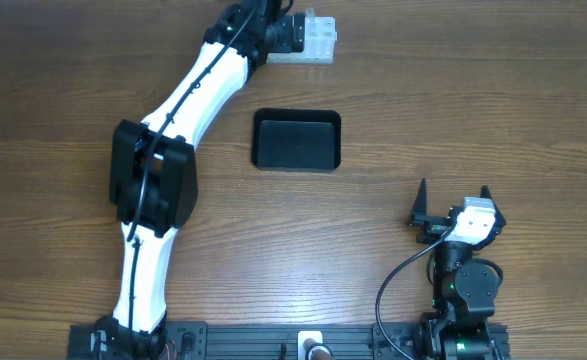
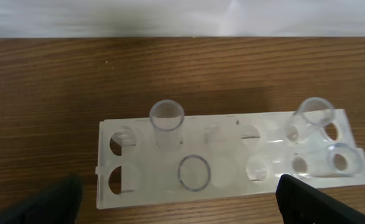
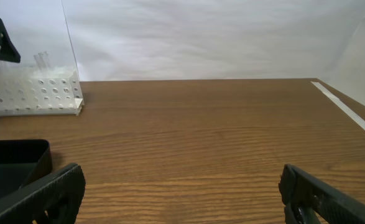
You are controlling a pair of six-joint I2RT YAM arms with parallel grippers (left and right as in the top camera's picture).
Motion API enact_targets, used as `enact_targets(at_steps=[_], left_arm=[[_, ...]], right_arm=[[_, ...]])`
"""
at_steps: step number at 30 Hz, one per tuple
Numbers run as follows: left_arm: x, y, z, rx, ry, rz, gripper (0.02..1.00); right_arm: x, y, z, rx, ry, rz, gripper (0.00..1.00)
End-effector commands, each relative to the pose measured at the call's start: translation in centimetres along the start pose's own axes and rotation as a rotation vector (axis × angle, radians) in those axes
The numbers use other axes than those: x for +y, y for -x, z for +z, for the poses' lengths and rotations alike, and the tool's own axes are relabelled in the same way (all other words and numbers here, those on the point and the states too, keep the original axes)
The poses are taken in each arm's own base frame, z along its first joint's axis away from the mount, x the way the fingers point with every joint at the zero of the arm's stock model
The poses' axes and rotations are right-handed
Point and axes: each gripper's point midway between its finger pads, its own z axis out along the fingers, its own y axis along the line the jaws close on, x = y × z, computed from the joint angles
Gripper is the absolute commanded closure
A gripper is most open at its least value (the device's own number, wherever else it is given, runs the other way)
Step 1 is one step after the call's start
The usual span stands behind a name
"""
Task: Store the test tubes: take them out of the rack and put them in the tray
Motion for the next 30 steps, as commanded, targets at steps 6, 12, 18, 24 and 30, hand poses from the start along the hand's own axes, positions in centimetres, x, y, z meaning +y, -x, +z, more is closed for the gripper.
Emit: enact_targets(at_steps=[6, 12, 18, 24, 30], left_arm=[[0.8, 2.2, 0.6, -0.09, 0.042, 0.004, 0.023], [0.9, 1.8, 1.4, -0.087, 0.044, 0.008, 0.031], [0.9, 1.2, 1.9, -0.075, 0.047, 0.011, 0.06], [0.9, 1.2, 2.1, -0.077, 0.046, 0.01, 0.088], [0.9, 1.3, 2.1, -0.083, 0.045, 0.009, 0.275]], right_arm=[[0.0, -0.2, 0.0, 0.0, 0.0, 0.003, 0.009], [0.0, -0.2, 0.0, 0.0, 0.0, 0.003, 0.007], [0.0, -0.2, 0.0, 0.0, 0.0, 0.003, 0.007], [0.0, -0.2, 0.0, 0.0, 0.0, 0.003, 0.009], [0.0, -0.2, 0.0, 0.0, 0.0, 0.003, 0.007]])
